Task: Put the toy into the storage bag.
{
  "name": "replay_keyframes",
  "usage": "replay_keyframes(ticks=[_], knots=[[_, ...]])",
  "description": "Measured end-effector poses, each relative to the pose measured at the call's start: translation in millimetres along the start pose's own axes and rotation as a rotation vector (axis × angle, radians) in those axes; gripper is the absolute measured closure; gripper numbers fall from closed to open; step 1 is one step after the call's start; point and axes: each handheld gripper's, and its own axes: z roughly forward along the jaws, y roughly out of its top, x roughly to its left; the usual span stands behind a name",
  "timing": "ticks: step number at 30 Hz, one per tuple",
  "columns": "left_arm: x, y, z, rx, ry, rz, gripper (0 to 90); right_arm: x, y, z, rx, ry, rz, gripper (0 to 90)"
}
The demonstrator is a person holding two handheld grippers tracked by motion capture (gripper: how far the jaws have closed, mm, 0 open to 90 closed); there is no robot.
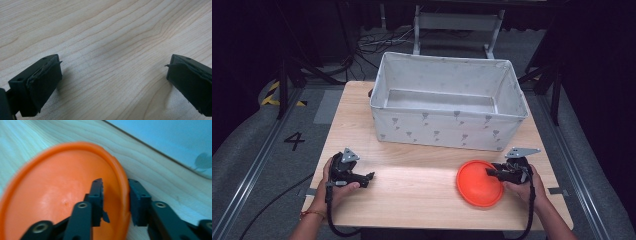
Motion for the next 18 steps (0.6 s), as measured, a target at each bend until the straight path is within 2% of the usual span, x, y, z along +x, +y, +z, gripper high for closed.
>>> replay_keyframes(ticks=[2, 4, 6, 9, 11, 14, 16, 18], knots=[[0.0, 0.0, 0.0, 0.000, -0.001, 0.000, 0.2, 2.5, 3.0, -9.8, -0.025, 0.018, -0.025, 74.8], [0.0, 0.0, 0.0, 0.001, -0.001, 0.000, 0.2, 3.2, 3.6, -12.0, -0.034, 0.024, -0.027, 76.0], [-0.3, 0.0, -0.2, 0.001, 0.002, 0.002, 0.5, 7.5, 8.0, -25.7, -0.076, 0.061, -0.049, 80.6], [-0.5, -0.2, -0.2, -0.001, 0.002, 0.001, 0.6, 11.7, 11.1, -33.8, -0.102, 0.080, -0.061, 82.0], [-0.7, -0.3, -0.4, -0.001, 0.003, -0.001, 0.7, 19.1, 14.7, -39.7, -0.104, 0.061, -0.102, 82.1], [-0.6, -0.4, -0.4, -0.003, 0.007, 0.002, 0.6, 27.8, 21.5, -46.1, -0.102, 0.060, -0.150, 82.1], [-0.8, -0.5, -0.4, -0.004, 0.008, 0.001, 0.7, 29.0, 23.4, -47.4, -0.098, 0.060, -0.159, 82.2], [-1.4, -1.0, -0.8, -0.002, 0.006, -0.005, 0.7, 38.0, 33.2, -54.4, -0.079, 0.052, -0.198, 82.2]])
